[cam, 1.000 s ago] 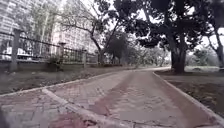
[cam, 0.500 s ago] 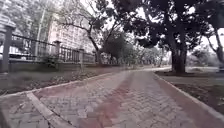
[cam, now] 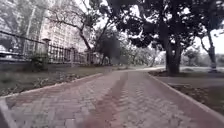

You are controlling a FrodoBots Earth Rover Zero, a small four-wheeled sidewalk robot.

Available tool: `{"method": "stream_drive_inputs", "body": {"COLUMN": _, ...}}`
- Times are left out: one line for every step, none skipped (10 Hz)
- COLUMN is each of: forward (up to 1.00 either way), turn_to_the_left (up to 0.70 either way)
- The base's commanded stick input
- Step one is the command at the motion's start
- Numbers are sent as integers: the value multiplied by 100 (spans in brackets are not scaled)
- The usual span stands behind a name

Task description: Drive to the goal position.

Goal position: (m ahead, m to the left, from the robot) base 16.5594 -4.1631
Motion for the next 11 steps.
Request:
{"method": "stream_drive_inputs", "body": {"forward": 70, "turn_to_the_left": -2}}
{"method": "stream_drive_inputs", "body": {"forward": 70, "turn_to_the_left": -2}}
{"method": "stream_drive_inputs", "body": {"forward": 70, "turn_to_the_left": -2}}
{"method": "stream_drive_inputs", "body": {"forward": 70, "turn_to_the_left": -2}}
{"method": "stream_drive_inputs", "body": {"forward": 70, "turn_to_the_left": 0}}
{"method": "stream_drive_inputs", "body": {"forward": 70, "turn_to_the_left": 0}}
{"method": "stream_drive_inputs", "body": {"forward": 70, "turn_to_the_left": 0}}
{"method": "stream_drive_inputs", "body": {"forward": 70, "turn_to_the_left": 0}}
{"method": "stream_drive_inputs", "body": {"forward": 70, "turn_to_the_left": 0}}
{"method": "stream_drive_inputs", "body": {"forward": 70, "turn_to_the_left": 0}}
{"method": "stream_drive_inputs", "body": {"forward": 70, "turn_to_the_left": 0}}
